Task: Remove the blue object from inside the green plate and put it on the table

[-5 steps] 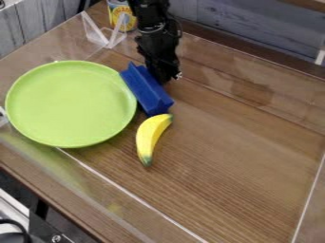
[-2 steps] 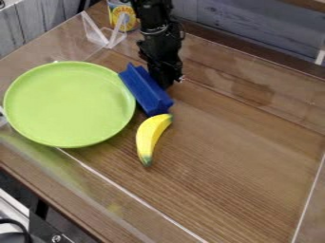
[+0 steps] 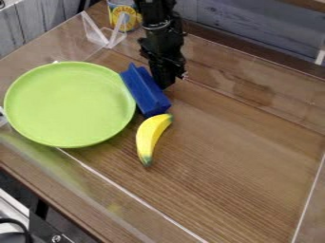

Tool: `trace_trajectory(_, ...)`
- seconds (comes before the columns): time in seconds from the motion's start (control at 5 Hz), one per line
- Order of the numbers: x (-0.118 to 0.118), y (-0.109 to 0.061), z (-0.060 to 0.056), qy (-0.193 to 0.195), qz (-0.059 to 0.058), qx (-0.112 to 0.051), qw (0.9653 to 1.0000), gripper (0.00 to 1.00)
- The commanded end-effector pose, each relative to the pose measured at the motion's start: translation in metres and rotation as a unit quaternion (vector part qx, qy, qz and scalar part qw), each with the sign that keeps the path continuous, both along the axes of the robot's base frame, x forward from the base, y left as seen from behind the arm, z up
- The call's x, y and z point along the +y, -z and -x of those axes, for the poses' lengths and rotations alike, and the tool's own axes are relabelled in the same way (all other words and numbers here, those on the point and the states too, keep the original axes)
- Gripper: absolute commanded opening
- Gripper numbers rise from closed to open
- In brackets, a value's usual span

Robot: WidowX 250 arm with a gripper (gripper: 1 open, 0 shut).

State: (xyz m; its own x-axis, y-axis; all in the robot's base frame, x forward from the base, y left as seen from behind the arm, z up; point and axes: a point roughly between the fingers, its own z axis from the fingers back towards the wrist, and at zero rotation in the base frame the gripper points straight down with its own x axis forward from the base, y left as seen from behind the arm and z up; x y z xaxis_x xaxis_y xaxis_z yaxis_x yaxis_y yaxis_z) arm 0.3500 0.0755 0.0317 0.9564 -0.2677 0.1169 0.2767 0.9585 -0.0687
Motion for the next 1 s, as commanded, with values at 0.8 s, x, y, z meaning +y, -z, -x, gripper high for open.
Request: trace_trajectory(0.8, -0.015, -0.053, -0.015, -0.011, -0.002, -0.067, 0.9977, 0.00)
